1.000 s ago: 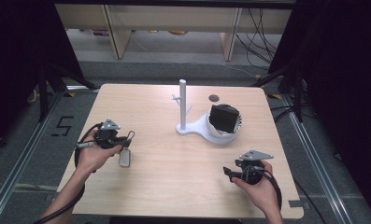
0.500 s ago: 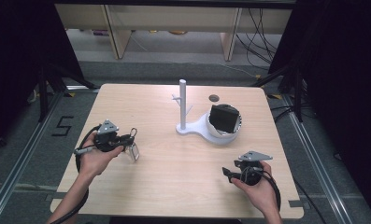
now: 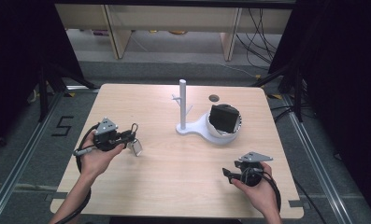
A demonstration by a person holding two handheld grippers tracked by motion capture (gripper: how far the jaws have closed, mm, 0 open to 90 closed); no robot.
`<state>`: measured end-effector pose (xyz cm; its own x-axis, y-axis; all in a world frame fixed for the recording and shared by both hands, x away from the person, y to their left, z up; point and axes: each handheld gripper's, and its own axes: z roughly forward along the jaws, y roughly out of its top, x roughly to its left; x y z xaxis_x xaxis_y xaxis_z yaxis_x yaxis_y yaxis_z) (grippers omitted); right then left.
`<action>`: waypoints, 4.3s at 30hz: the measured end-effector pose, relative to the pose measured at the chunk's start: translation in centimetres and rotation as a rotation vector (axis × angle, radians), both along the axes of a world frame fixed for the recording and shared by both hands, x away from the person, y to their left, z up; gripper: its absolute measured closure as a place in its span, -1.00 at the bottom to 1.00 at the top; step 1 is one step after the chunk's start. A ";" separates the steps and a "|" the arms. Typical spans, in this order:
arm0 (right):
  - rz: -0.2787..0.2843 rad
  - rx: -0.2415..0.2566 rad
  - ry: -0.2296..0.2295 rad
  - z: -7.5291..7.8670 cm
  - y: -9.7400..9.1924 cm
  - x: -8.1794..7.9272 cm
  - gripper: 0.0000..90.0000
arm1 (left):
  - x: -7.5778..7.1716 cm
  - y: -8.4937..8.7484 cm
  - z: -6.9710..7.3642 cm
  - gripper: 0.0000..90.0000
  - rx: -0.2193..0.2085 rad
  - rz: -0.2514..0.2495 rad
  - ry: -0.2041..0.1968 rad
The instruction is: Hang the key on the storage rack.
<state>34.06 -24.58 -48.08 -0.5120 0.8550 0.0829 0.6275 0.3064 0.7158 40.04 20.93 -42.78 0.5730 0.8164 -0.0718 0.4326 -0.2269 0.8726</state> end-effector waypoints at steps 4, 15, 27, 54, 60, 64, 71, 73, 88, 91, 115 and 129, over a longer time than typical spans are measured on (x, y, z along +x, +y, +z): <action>0.007 0.001 -0.005 -0.1 0.0 0.0 -0.09 | 0.0 -0.3 0.3 0.68 -0.017 -0.007 -0.016; -0.003 0.014 0.005 0.0 0.0 -0.1 -0.09 | -0.3 -1.3 1.4 0.67 -0.039 -0.027 -0.073; 0.001 0.004 -0.021 -0.1 -0.3 0.0 -0.09 | 0.0 -2.6 2.2 0.67 -0.048 -0.057 -0.089; -0.015 0.021 0.002 0.0 -0.3 -0.2 -0.10 | 1.4 -5.8 4.3 0.67 -0.076 -0.109 -0.169; -0.007 0.022 -0.005 -0.1 -0.3 -0.2 -0.10 | 1.6 -6.4 4.8 0.67 -0.092 -0.117 -0.185; 0.016 0.027 -0.025 -0.2 -0.4 0.0 -0.10 | 1.8 -6.8 5.1 0.67 -0.104 -0.121 -0.192; -0.016 0.019 -0.005 0.0 -0.4 -0.2 -0.10 | 2.1 -7.6 5.6 0.67 -0.118 -0.127 -0.206; -0.012 0.021 -0.003 0.0 -0.4 -0.2 -0.10 | 2.2 -7.8 5.8 0.67 -0.121 -0.132 -0.212; 0.000 0.021 -0.021 -0.1 -0.6 -0.2 -0.11 | 4.1 -9.5 5.4 0.67 -0.124 -0.122 -0.187; -0.012 0.029 -0.002 0.0 -0.5 -0.2 -0.11 | 4.4 -9.7 5.4 0.67 -0.121 -0.117 -0.185; 0.000 0.025 -0.002 -0.2 -0.6 -0.1 -0.11 | 6.1 -10.7 4.3 0.67 -0.118 -0.088 -0.153; -0.022 0.028 0.012 -0.1 -0.6 -0.3 -0.12 | 6.6 -11.0 3.5 0.67 -0.110 -0.078 -0.141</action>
<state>33.71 -25.20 -48.22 -0.4917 0.8634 0.1129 0.6422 0.2720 0.7166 46.67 9.88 -39.24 0.6450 0.7607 -0.0728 0.2891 -0.1547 0.9447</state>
